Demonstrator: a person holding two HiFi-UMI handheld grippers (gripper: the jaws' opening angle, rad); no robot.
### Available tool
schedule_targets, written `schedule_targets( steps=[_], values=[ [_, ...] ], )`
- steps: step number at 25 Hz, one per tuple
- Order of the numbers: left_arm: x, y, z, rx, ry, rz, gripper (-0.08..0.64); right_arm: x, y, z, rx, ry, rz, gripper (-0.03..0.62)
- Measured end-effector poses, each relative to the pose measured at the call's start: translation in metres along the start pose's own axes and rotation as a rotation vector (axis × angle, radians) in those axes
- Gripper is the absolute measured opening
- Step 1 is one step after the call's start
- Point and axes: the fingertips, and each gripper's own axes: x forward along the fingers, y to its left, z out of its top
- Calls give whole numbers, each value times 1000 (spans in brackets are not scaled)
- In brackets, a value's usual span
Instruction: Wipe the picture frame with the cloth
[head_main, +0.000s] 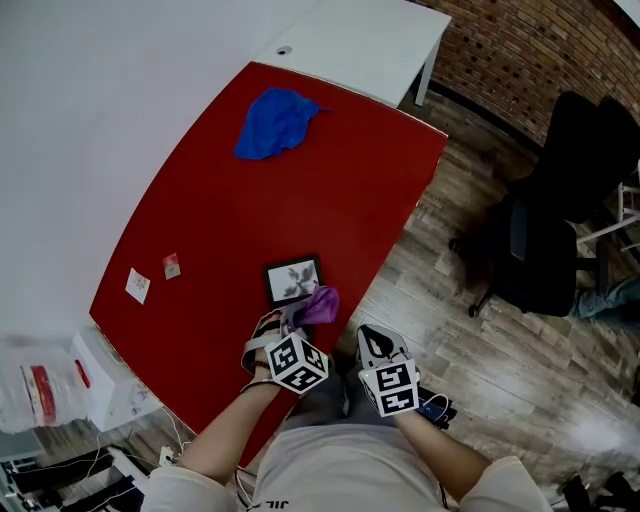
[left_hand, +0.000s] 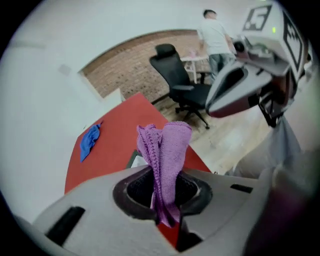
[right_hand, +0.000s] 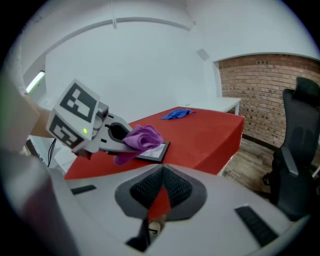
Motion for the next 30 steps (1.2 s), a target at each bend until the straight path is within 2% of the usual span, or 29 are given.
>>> schedule_targets(
  steps=[1,4,8,12,16,19,24,30],
  values=[
    [-13,1,4,-78,-57,18,60,-4,1,3,-5,-1,3,5],
    [-58,6,14,-242,-212,105,60,-16,7,16,-15,-13,16,5],
    [-109,8,7,-527,-345,172,61,-31,20,35,-15,-37,26,5],
    [-136,11,-2,-653,-411,244,60,-38,34,57,-11,-70,36,5],
    [-146,4,-6,-696,-462,260,60,-40,45,70,-30,-92,20,5],
    [-146,4,-4,-710,-459,227,61,-40,47,78,-44,-110,11,5],
    [-150,20,-9,-730,-490,262,61,-41,56,87,-72,-125,6,3],
    [-148,23,-7,-720,-491,255,61,-40,58,89,-81,-127,1,3]
  ],
)
